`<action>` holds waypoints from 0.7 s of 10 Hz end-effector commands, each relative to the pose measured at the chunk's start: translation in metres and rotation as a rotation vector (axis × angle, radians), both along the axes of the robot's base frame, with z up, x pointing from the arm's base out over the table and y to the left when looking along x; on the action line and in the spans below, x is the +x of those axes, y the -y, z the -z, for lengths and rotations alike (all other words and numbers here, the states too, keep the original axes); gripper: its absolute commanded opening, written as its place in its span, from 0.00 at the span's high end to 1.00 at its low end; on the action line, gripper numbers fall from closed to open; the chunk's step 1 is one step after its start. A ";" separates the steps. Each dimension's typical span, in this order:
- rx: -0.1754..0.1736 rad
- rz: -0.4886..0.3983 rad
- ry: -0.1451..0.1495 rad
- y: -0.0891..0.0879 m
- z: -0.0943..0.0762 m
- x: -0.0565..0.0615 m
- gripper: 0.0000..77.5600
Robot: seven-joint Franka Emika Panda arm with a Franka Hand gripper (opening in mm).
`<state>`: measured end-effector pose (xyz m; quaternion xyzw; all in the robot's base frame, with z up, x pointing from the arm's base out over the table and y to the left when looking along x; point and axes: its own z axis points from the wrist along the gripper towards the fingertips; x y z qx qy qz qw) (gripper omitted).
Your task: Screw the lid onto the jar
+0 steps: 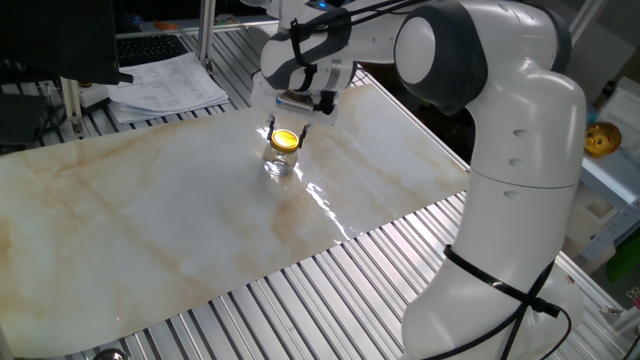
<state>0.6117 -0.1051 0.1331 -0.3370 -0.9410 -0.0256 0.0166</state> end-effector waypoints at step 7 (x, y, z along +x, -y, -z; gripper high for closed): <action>-0.035 0.855 0.160 0.000 0.001 0.001 0.99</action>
